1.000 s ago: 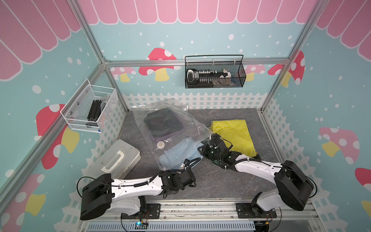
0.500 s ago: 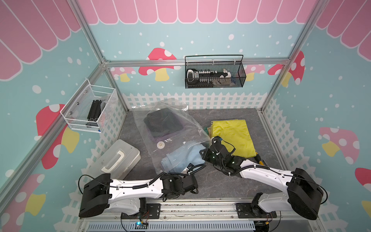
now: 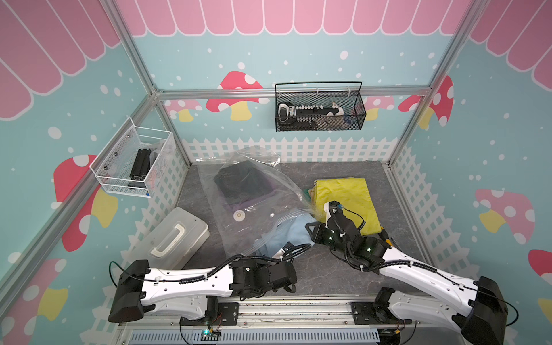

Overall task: Take the trousers out of the vacuum bag
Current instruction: Take out the trousers from the vacuum bag.

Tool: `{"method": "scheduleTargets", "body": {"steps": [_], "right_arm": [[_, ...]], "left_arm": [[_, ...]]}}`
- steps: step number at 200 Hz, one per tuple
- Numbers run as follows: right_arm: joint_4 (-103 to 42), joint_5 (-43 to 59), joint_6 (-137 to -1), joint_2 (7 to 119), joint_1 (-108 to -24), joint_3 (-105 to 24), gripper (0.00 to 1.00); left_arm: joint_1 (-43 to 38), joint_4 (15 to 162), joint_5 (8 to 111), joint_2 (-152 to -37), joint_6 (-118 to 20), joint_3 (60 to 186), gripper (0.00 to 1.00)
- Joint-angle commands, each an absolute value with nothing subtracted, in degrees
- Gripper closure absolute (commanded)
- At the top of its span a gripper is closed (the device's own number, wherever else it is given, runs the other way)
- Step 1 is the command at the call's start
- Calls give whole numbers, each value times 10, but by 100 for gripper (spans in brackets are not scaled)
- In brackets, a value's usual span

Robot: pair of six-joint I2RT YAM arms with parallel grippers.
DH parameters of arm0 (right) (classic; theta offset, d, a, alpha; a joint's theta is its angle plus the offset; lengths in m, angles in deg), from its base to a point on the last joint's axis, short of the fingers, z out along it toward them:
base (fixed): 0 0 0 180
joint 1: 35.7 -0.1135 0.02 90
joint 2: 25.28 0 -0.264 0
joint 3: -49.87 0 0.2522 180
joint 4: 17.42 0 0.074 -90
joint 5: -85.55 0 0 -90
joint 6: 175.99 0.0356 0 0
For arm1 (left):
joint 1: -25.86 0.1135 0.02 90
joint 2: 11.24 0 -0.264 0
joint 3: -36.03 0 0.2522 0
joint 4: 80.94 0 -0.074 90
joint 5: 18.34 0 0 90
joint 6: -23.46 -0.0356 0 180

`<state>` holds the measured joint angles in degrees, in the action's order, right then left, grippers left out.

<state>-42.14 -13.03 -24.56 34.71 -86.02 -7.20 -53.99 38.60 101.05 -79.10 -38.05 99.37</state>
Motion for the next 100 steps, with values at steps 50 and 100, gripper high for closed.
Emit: {"method": "scheduleTargets", "body": {"steps": [50,100], "right_arm": [[-572,12,-427,279,-868,-160,100],[-628,61,-503,255,-868,-197,100]], "left_arm": [[-610,391,1080,-826,-417,1111,100],[-618,390,1088,-827,-442,1157,100]]}}
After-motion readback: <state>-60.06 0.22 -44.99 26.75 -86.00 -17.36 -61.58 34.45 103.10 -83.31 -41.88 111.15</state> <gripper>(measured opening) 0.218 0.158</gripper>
